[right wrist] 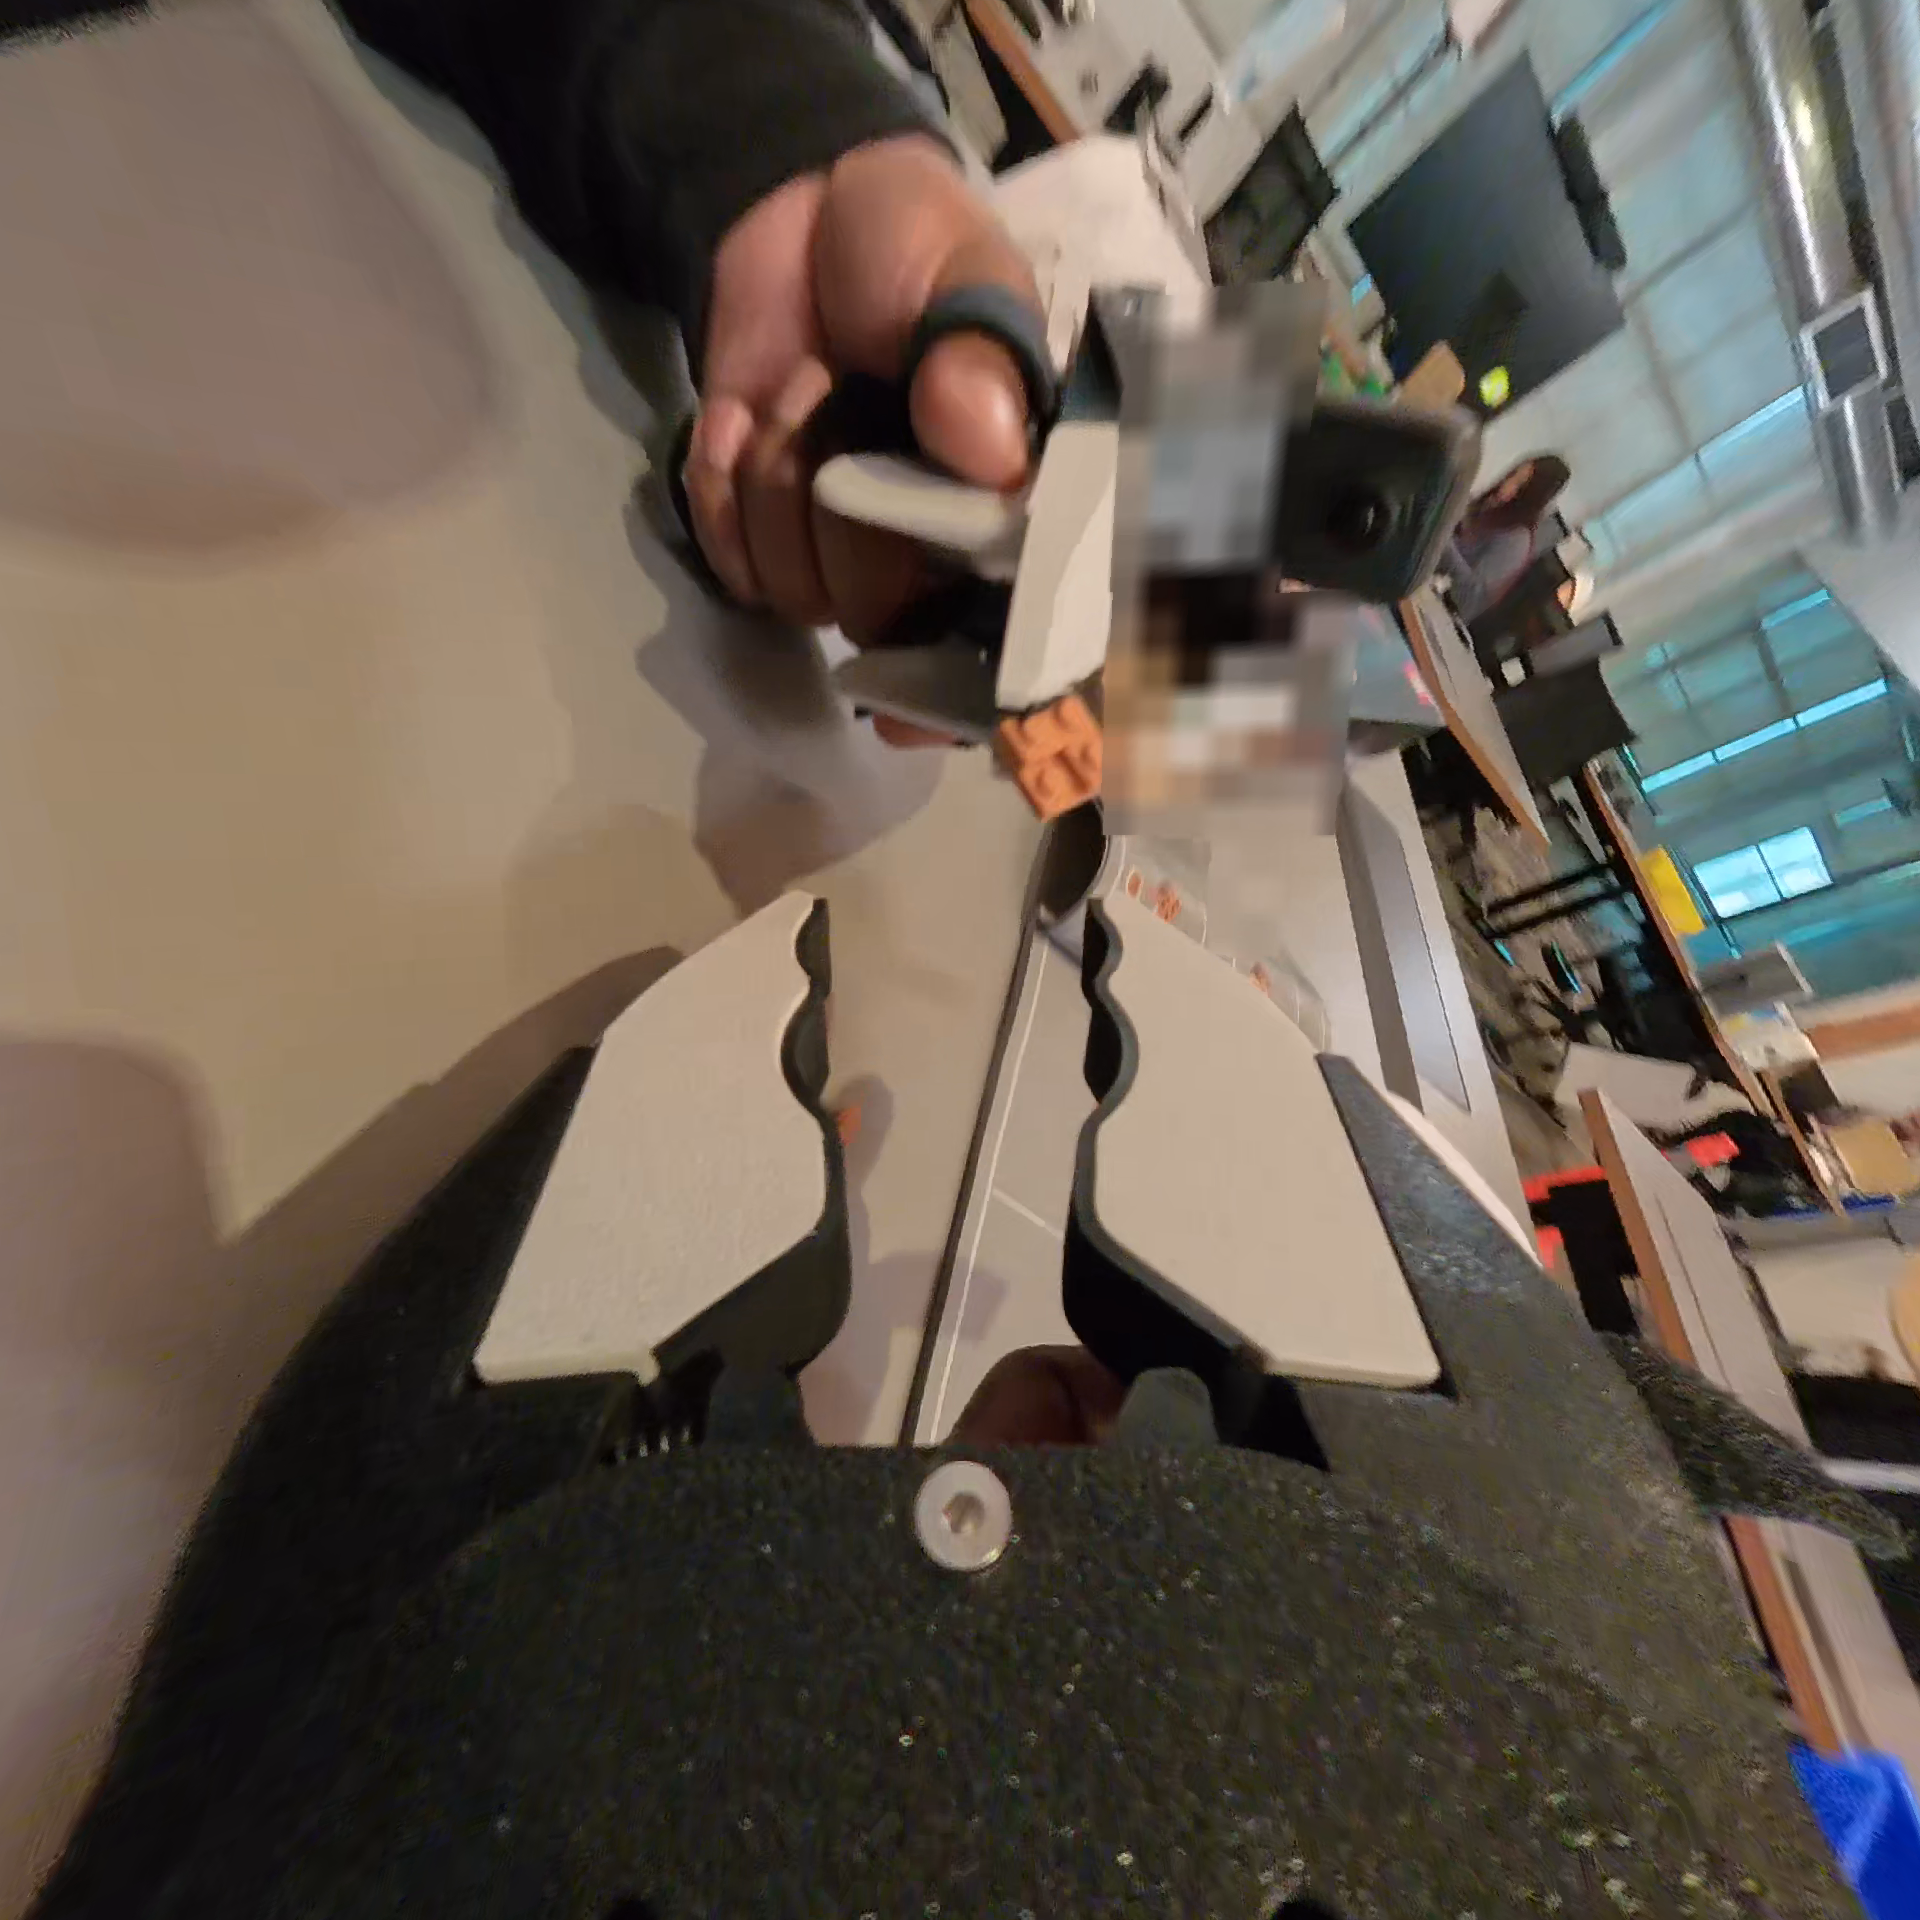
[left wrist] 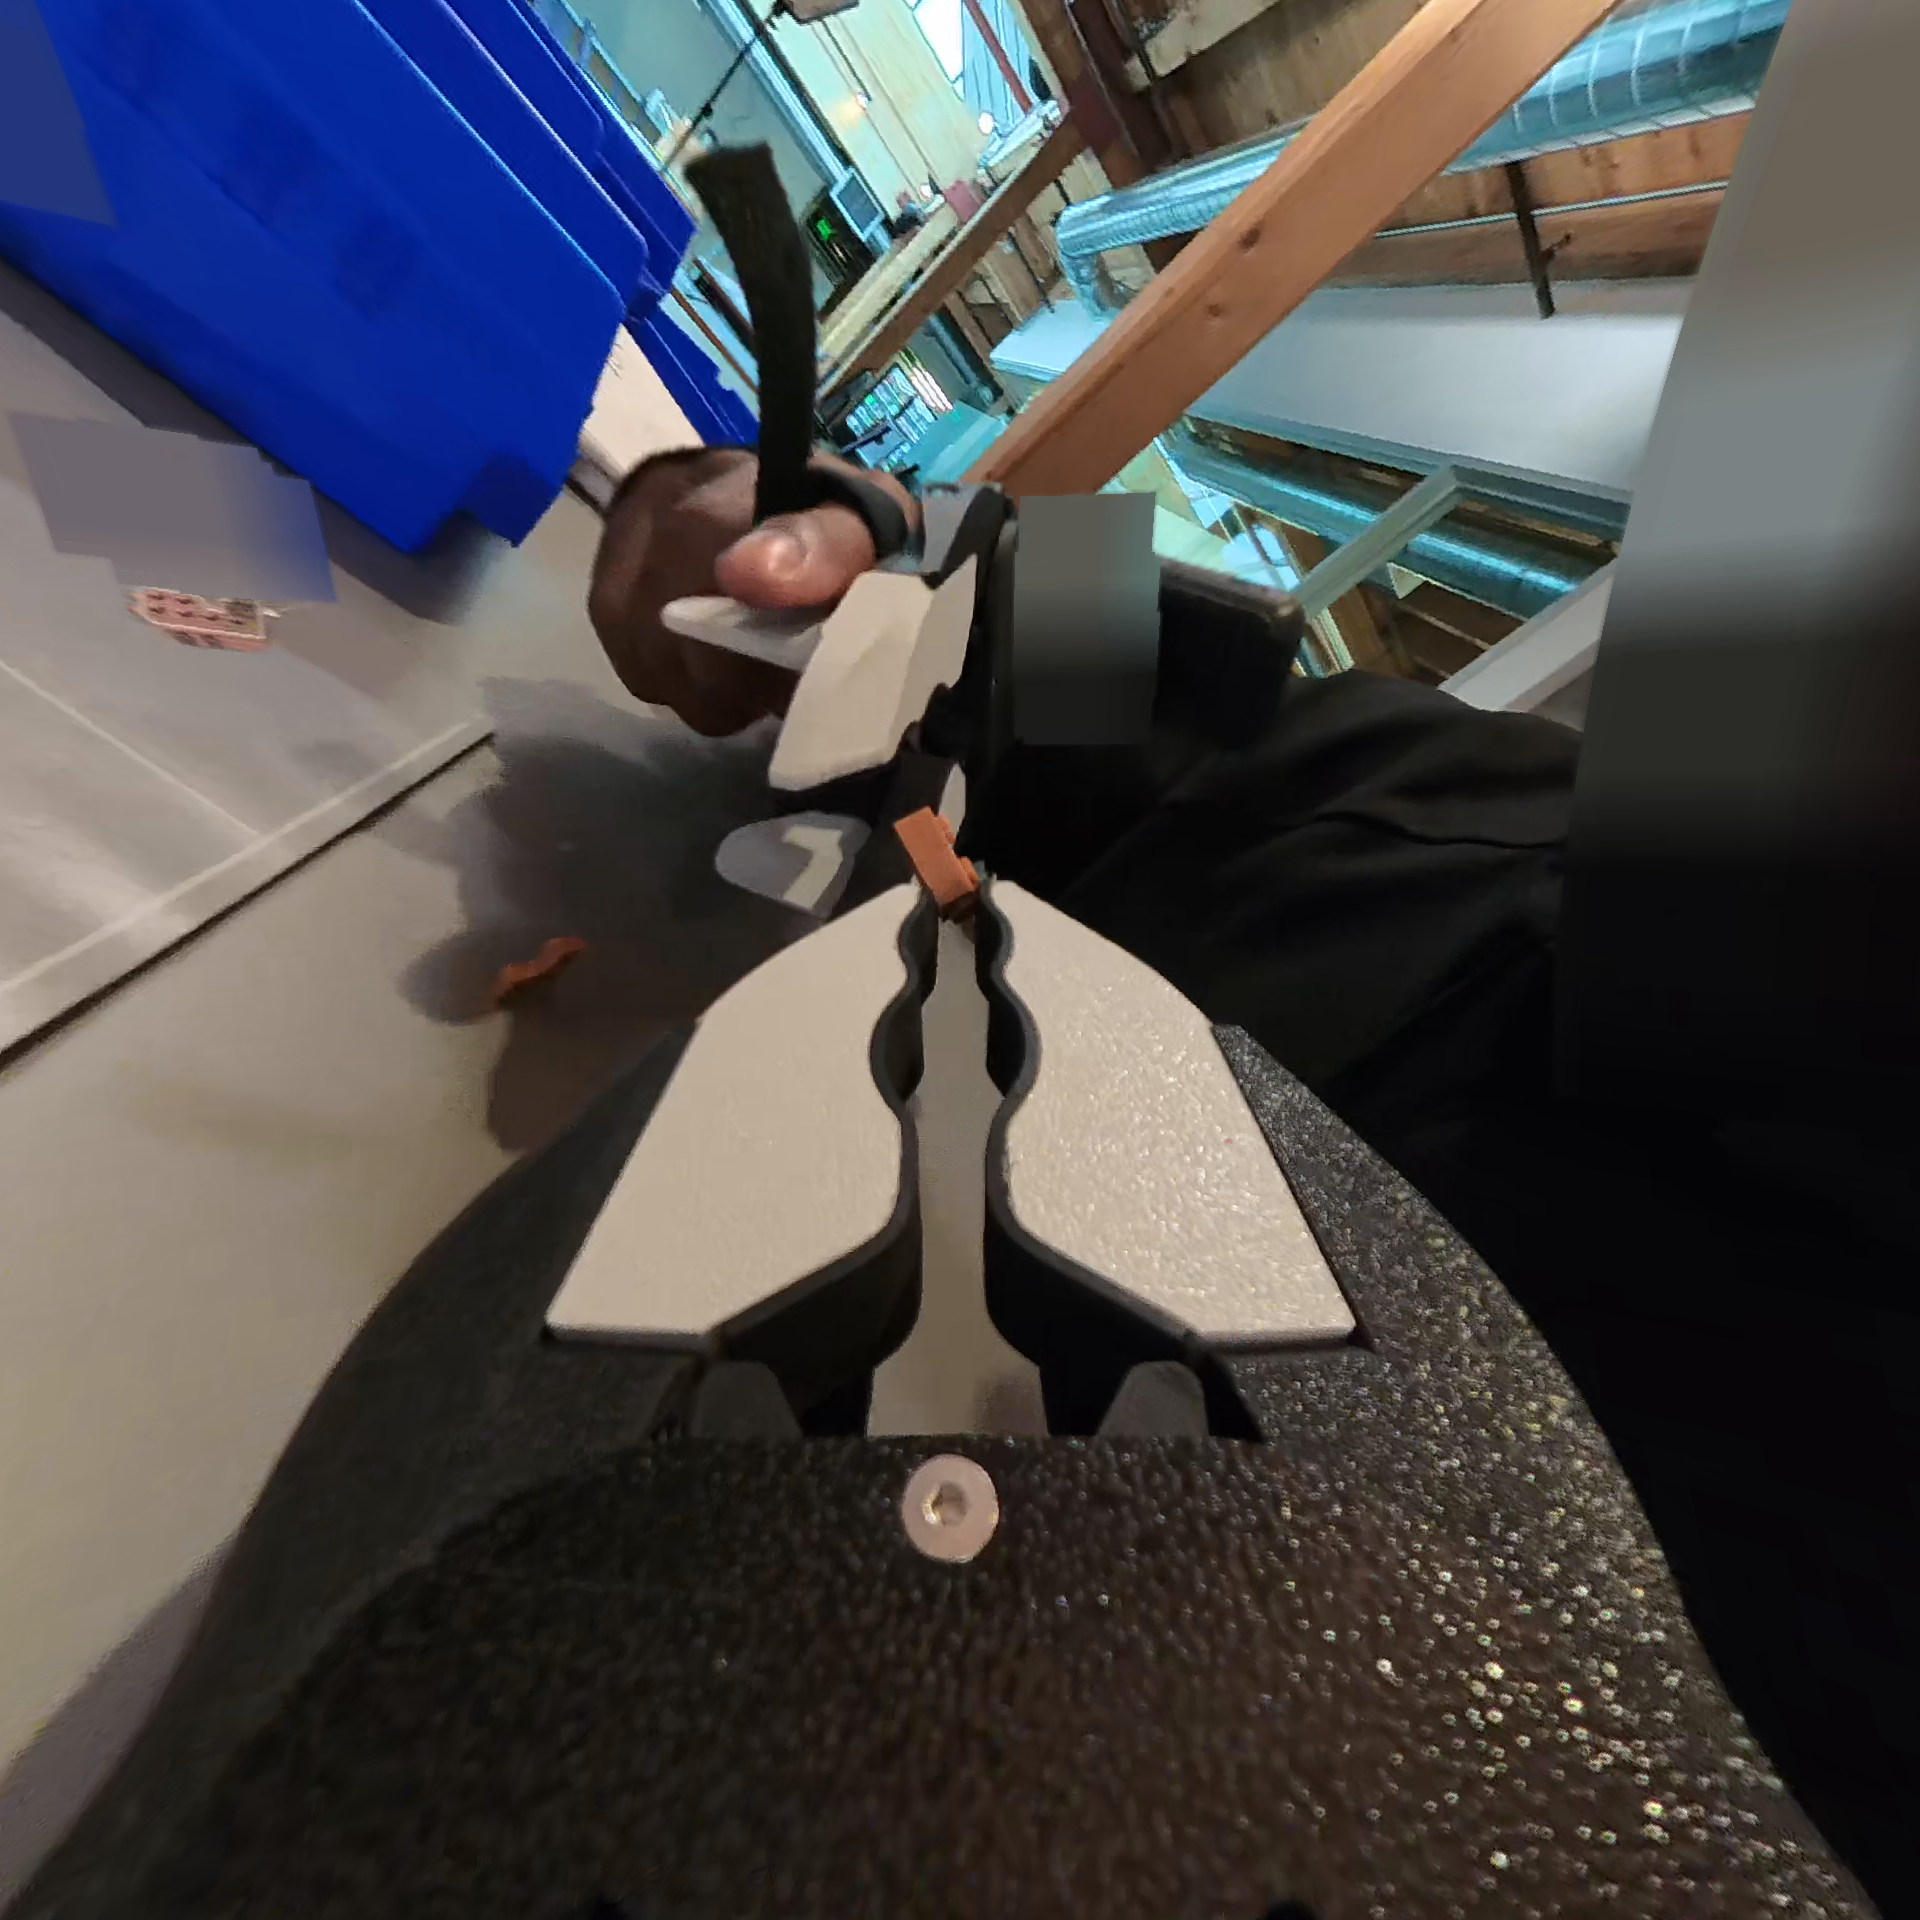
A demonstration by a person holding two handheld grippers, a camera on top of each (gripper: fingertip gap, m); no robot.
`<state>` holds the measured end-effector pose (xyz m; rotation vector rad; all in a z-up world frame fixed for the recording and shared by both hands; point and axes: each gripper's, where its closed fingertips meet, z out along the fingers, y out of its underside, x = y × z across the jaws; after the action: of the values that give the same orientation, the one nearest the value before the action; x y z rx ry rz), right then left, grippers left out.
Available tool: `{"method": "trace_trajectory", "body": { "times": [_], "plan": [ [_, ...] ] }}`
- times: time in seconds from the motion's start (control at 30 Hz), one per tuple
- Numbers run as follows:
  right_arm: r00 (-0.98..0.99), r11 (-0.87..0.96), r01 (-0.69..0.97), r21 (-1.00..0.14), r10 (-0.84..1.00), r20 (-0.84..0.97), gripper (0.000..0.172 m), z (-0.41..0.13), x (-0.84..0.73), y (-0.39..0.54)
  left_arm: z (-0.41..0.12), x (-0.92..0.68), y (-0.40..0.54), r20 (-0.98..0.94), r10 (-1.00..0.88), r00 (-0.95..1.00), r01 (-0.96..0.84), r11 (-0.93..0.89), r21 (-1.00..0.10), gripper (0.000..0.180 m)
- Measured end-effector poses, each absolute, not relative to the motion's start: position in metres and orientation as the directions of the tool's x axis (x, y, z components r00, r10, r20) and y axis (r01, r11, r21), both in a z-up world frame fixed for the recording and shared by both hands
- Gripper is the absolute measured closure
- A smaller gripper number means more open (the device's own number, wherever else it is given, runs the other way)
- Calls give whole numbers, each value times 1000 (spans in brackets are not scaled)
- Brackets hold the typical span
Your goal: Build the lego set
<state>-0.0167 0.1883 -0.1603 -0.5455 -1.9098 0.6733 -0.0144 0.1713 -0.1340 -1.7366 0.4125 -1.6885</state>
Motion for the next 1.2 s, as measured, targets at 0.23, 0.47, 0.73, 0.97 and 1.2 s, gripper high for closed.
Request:
{"method": "trace_trajectory", "body": {
  "times": [0.23, 0.47, 0.73, 0.97, 1.2],
  "plan": [
    [-467, 703, -55, -709, 609, 641, 127, -141, -12, 175, -136, -3, 155, 768, -640, 35, 132, -759, -638, 175],
    [-513, 707, -91, -701, 570, 641, 134, -141, -10, 160, -140, 5, 147, 764, -644, 29, 65, -762, -644, 175],
    [-490, 651, 2, -759, 662, 567, 153, -145, -15, 165, -139, 1, 152, 744, -666, 55, 85, -739, -668, 173],
    [-402, 415, 205, -886, 861, 310, 154, -148, -20, 182, -141, -18, 177, 580, -758, 298, 115, -574, -811, 160],
    [-300, 183, 349, -919, 951, 75, 154, -150, -27, 192, -137, -23, 186, 341, -818, 463, 19, -376, -927, 157]
  ]
}}
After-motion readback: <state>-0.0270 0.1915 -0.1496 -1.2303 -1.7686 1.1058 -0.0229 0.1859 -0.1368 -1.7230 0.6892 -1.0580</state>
